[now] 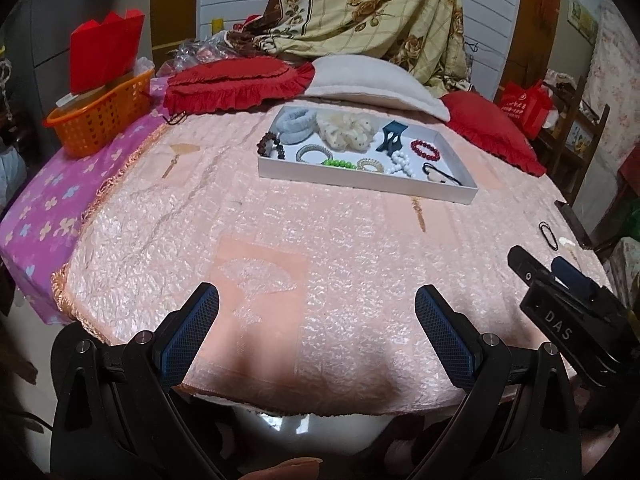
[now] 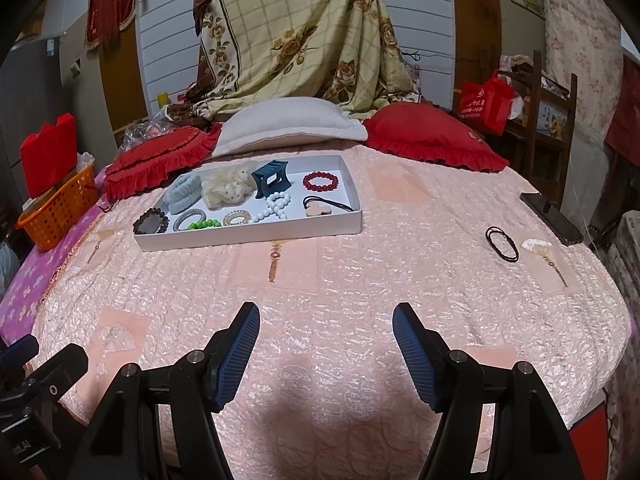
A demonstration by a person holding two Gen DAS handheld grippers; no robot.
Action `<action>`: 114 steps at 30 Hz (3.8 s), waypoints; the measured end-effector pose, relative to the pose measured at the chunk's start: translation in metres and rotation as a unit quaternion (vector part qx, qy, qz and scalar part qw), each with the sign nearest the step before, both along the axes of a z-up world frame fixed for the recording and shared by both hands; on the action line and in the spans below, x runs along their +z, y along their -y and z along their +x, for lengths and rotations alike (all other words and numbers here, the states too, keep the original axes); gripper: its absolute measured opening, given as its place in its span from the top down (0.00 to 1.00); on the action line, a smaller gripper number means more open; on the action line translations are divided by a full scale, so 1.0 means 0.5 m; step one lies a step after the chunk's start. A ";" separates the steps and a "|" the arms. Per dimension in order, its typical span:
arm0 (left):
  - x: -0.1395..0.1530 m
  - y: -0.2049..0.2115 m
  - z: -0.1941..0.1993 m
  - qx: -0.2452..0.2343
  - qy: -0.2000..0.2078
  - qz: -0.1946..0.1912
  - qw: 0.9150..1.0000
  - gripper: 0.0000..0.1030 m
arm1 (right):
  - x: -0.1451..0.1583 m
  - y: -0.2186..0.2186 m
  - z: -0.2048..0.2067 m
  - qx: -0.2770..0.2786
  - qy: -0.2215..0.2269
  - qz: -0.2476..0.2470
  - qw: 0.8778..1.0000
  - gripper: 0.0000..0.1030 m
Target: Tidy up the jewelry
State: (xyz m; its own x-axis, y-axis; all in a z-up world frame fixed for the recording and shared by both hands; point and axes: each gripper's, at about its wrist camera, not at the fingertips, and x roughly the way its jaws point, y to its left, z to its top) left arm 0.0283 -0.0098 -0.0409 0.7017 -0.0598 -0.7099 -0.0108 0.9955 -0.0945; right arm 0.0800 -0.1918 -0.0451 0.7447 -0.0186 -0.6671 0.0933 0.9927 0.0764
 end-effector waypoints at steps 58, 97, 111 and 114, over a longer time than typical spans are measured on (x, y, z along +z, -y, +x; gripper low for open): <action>-0.011 -0.004 0.008 0.044 0.006 0.076 0.996 0.04 | -0.034 -0.007 0.028 -0.026 -0.066 -0.087 0.994 0.35; -0.046 -0.001 0.025 0.027 -0.041 0.034 0.998 0.04 | -0.042 -0.024 0.028 -0.009 -0.072 -0.097 0.993 0.34; -0.015 -0.054 0.053 0.070 -0.008 0.048 0.996 0.04 | 0.004 -0.011 0.043 0.003 -0.033 -0.075 0.997 0.34; -0.006 -0.077 0.055 0.084 0.007 0.045 0.995 0.04 | 0.018 -0.005 0.051 0.000 -0.026 -0.062 0.998 0.33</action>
State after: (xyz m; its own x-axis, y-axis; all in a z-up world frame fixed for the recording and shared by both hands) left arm 0.0556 0.0289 -0.0439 0.7066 0.1225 -0.6969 -0.1766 0.9843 -0.0060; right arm 0.1054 -0.1895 -0.0363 0.7098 -0.1034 -0.6968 0.0935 0.9942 -0.0523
